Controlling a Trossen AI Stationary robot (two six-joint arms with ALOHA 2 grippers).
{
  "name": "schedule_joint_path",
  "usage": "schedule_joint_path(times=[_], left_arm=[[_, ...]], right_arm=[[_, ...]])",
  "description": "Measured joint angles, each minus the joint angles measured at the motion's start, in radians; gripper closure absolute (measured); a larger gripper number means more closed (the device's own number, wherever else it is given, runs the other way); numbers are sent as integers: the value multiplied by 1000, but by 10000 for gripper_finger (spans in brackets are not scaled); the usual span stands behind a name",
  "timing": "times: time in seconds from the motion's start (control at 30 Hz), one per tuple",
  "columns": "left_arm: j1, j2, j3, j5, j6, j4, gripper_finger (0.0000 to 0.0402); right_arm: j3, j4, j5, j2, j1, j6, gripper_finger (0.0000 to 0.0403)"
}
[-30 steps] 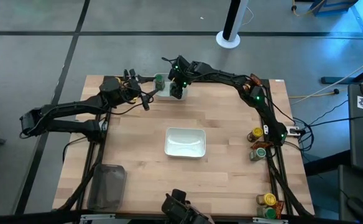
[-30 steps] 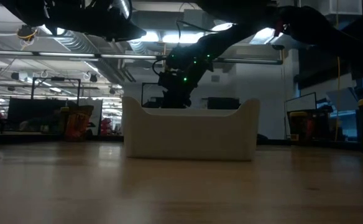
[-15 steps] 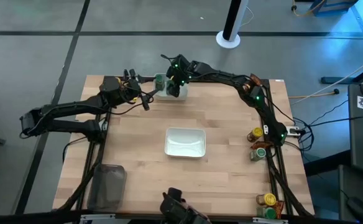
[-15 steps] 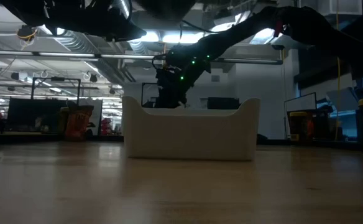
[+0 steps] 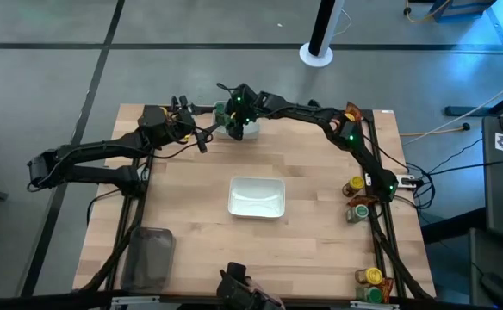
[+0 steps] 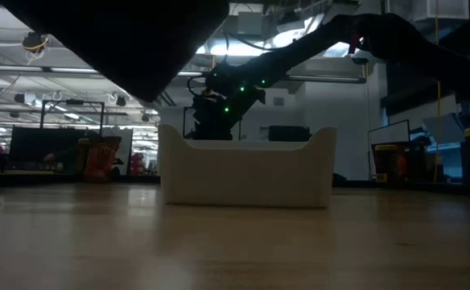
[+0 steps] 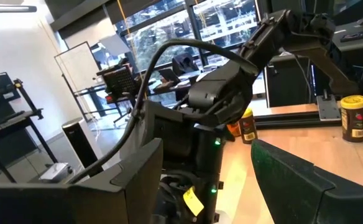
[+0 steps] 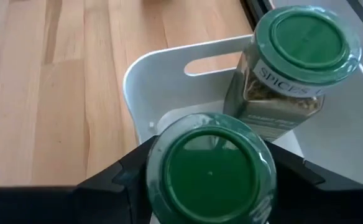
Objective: Sort spices by type
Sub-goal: Put the top right green seasoning bottle into the top white bin, then put the top green seasoning bottle into the top white bin
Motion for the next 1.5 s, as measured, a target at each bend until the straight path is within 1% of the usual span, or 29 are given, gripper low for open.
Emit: schedule_joint_path(times=[0.13, 0.2, 0.33, 0.47, 0.53, 0.63, 0.9, 1.03, 1.33, 1.4, 1.5], left_arm=[[0, 0, 0, 0, 0, 0, 167], [0, 0, 0, 0, 0, 0, 167], [0, 0, 0, 0, 0, 0, 167], [0, 0, 0, 0, 0, -1, 167], [0, 0, 0, 0, 0, -1, 167], [0, 0, 0, 0, 0, -1, 167], [0, 0, 0, 0, 0, -1, 167], [0, 0, 0, 0, 0, -3, 167], [0, 0, 0, 0, 3, -2, 167], [0, 0, 0, 0, 3, -2, 167], [0, 0, 0, 0, 3, -1, 167]], right_arm=[[0, -2, 2, 0, -1, 1, 176], [0, -2, 2, 0, -1, 2, 168], [0, -3, 7, 0, -1, 5, 130], [14, -39, 67, 0, -1, -7, 89], [37, -75, 102, 0, -1, -32, 75], [85, -142, 109, 0, -1, -58, 63], [257, -374, 109, -5, -1, -90, 59], [238, -441, 109, -75, -2, -98, 58], [238, -701, 109, -208, 17, -110, 58], [238, -750, 119, -238, 29, -109, 58], [237, -837, 162, -280, 56, -99, 58]])
